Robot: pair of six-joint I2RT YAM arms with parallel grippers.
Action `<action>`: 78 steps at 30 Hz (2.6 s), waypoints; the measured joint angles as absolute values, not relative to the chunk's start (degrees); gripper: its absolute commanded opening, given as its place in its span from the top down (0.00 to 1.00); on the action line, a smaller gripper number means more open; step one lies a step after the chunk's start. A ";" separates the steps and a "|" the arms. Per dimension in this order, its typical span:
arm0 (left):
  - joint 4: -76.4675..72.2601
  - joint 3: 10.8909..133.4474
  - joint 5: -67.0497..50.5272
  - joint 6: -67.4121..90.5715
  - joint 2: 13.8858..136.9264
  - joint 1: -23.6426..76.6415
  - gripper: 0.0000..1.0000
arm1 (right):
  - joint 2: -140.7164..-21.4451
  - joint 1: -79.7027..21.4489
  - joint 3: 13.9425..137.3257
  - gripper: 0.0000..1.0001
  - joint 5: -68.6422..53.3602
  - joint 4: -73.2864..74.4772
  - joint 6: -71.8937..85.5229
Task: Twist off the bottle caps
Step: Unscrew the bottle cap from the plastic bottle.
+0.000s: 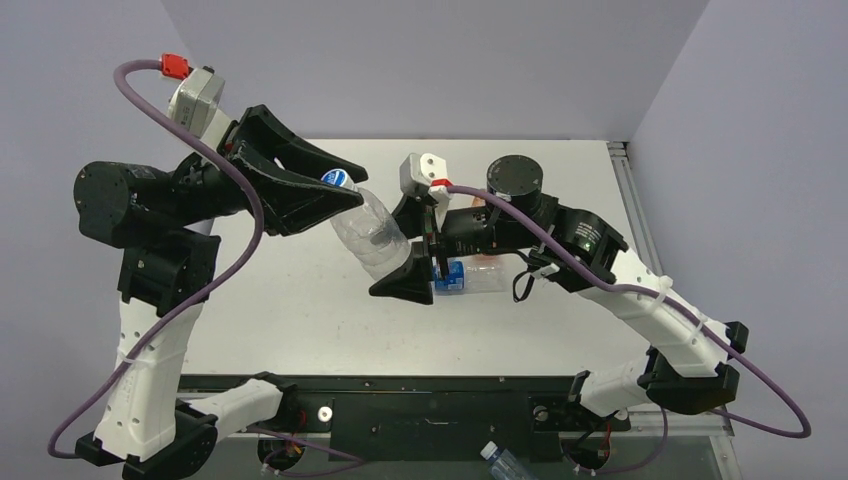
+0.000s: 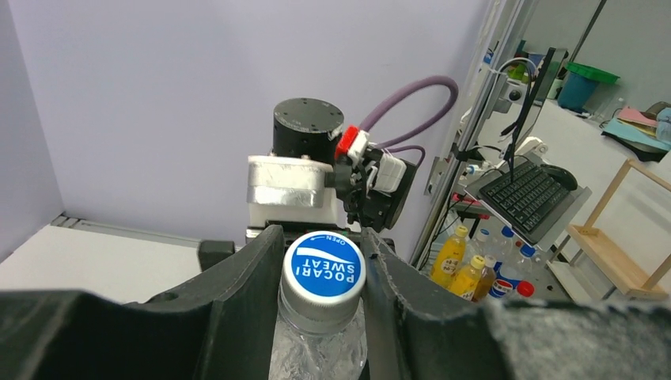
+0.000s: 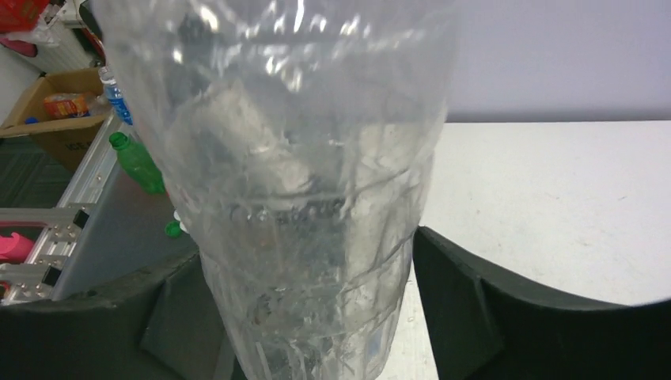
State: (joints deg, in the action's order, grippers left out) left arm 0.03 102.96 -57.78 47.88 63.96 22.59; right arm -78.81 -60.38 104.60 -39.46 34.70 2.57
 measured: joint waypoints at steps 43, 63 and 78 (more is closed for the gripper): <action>-1.65 97.14 -61.06 46.96 61.58 22.70 1.00 | -86.21 -57.04 110.96 1.00 -55.75 10.39 26.59; 5.04 97.56 -51.11 41.87 61.91 21.76 1.00 | -85.80 -58.41 112.40 1.00 -38.89 17.26 16.93; 21.50 102.26 -32.56 31.94 61.56 21.69 0.46 | -94.26 -72.18 126.87 1.00 5.41 30.22 3.75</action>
